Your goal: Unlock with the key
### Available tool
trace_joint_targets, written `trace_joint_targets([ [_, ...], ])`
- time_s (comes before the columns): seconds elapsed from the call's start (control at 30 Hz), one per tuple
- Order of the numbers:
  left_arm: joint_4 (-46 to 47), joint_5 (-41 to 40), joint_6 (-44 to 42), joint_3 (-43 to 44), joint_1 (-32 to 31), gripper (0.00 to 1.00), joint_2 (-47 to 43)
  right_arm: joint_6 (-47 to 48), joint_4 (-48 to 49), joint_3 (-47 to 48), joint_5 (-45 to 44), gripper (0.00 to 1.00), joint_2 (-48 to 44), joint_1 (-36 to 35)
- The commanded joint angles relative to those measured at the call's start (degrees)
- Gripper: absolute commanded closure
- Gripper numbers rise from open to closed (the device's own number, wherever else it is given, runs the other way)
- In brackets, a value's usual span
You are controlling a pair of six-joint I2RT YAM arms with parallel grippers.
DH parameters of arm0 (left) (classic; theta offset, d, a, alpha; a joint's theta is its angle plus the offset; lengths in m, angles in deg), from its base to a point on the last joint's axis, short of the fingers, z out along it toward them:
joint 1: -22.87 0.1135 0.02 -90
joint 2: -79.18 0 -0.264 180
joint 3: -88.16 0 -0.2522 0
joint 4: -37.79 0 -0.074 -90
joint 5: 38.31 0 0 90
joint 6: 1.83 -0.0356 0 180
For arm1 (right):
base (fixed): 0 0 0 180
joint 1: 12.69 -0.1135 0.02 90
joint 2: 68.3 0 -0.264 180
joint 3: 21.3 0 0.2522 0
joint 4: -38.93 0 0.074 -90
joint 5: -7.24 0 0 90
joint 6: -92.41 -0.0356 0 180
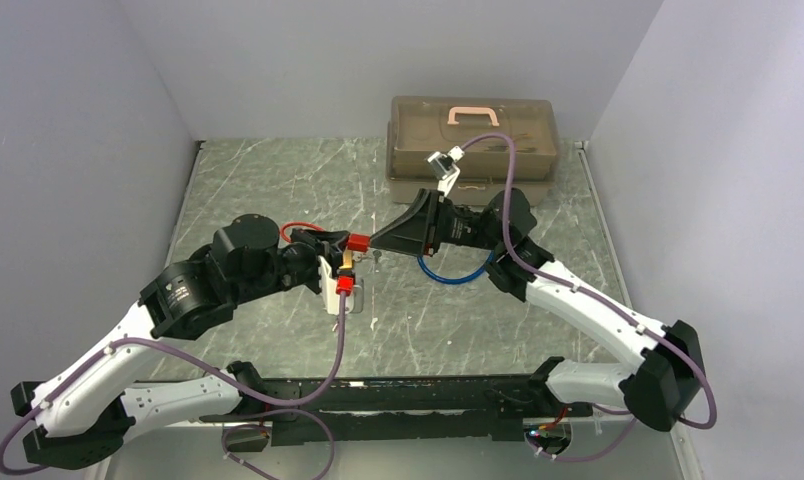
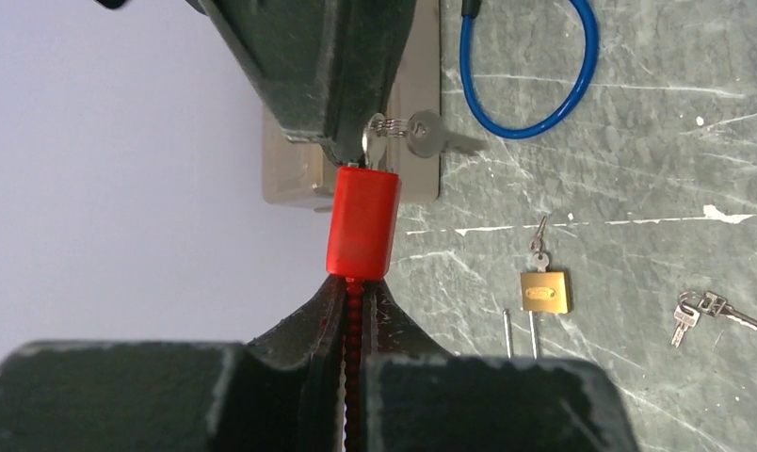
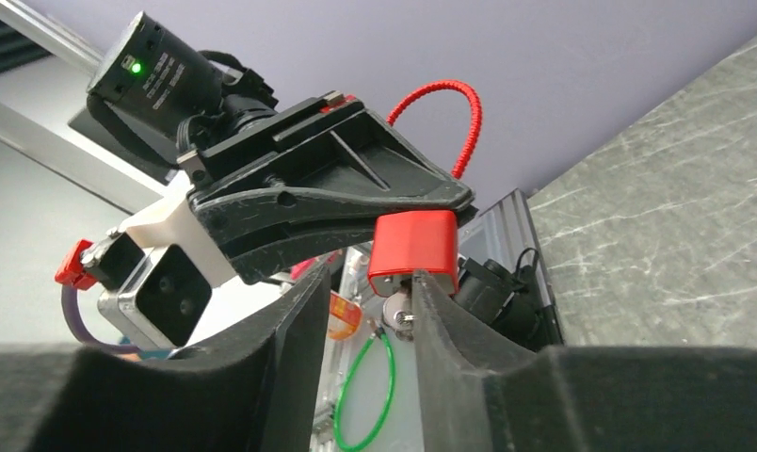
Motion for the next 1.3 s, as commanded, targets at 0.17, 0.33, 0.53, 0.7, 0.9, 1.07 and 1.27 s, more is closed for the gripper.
trace_joint_targets([
  [0.17, 2.37, 5.68, 4.76, 4.52, -0.44, 1.00, 0.43, 24.11, -28.58, 12.24, -2.84, 0.44, -9.42, 3.13],
  [0.33, -0.45, 10.09, 9.16, 7.48, -0.43, 1.00, 1.64, 41.68, -43.69, 17.79, -7.07, 0.42, -11.46, 3.18],
  [0.53, -2.60, 14.46, 18.83, 11.66, 1.11, 1.00, 4.02, 54.58, -44.49, 15.65, -6.46, 0.57, -15.50, 2.74],
  [0.7, -12.38, 27.76, 24.87, 20.71, 4.75, 1.00, 10.48, 60.89, -43.15, 15.30, -3.32, 0.57, -18.75, 2.36],
  [0.9, -15.81, 31.80, 27.62, 23.91, 6.27, 1.00, 14.03, 60.34, -41.49, 18.63, 2.49, 0.57, -17.45, 2.38],
  [1.07, -14.82, 31.58, 29.89, 22.96, 6.43, 1.00, 14.13, 57.85, -37.59, 18.27, 3.83, 0.58, -16.49, 1.79],
  [1.27, -14.40, 33.61, 32.41, 23.46, 7.77, 1.00, 14.61, 59.54, -38.49, 18.36, 3.98, 0.54, -15.96, -0.40],
])
